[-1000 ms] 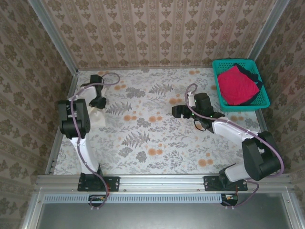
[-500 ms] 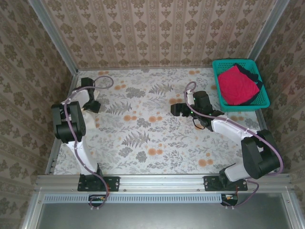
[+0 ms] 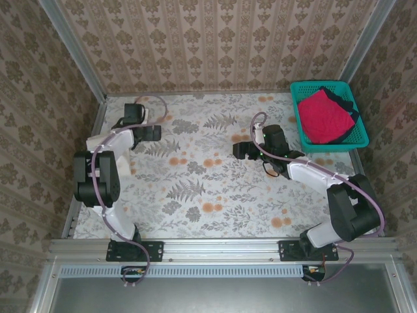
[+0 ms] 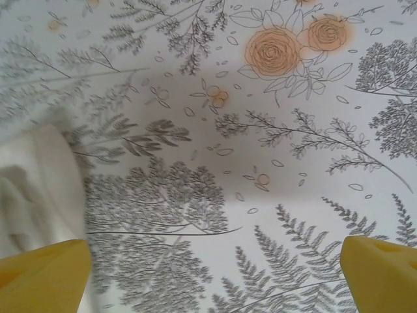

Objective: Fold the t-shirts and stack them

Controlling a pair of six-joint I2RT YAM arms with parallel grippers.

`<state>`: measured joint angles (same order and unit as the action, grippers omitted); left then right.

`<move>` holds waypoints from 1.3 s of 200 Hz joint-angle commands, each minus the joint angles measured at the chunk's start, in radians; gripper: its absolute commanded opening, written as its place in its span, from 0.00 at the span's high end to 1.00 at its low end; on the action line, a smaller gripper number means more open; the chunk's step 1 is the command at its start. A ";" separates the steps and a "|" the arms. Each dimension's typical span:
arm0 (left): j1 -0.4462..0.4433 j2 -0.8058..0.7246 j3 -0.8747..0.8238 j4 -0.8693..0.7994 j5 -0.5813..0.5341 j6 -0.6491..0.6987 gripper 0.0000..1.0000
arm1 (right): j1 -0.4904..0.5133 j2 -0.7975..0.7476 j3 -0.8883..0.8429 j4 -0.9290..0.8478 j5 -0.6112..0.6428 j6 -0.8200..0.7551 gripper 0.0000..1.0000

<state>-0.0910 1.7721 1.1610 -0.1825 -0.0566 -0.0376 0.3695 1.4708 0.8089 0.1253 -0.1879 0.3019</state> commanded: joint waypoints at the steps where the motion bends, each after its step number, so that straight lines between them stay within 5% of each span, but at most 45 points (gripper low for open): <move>1: -0.001 -0.086 -0.114 0.225 0.062 -0.109 0.00 | -0.002 -0.030 -0.002 0.020 0.125 -0.084 0.05; 66: -0.027 -0.448 -0.502 0.398 -0.072 -0.039 0.00 | -0.099 -0.216 -0.142 0.069 0.550 -0.234 0.00; 94: -0.027 -0.622 -0.654 0.467 -0.126 0.005 0.00 | -0.127 -0.270 -0.291 0.273 0.669 -0.350 0.00; 145: 0.049 -0.647 -0.819 0.710 -0.079 0.075 0.00 | -0.302 -0.116 -0.404 0.582 0.446 -0.245 0.00; 203: 0.096 -0.408 -0.817 1.002 0.033 0.056 0.00 | -0.361 0.073 -0.443 0.834 0.311 -0.230 0.00; 232: 0.075 -0.218 -0.793 1.144 -0.006 0.082 0.00 | -0.374 0.057 -0.417 0.755 0.237 -0.242 0.00; 243: 0.061 -0.248 -0.747 0.992 -0.011 0.081 0.00 | -0.374 0.063 -0.416 0.761 0.236 -0.243 0.00; 260: 0.065 -0.242 -0.756 1.023 -0.017 0.078 0.00 | -0.371 0.062 -0.410 0.750 0.238 -0.247 0.00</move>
<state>-0.0177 1.5417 0.3687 0.8074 -0.0662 0.0212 -0.0021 1.5272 0.3908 0.8509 0.0982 0.0486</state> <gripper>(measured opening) 0.997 0.999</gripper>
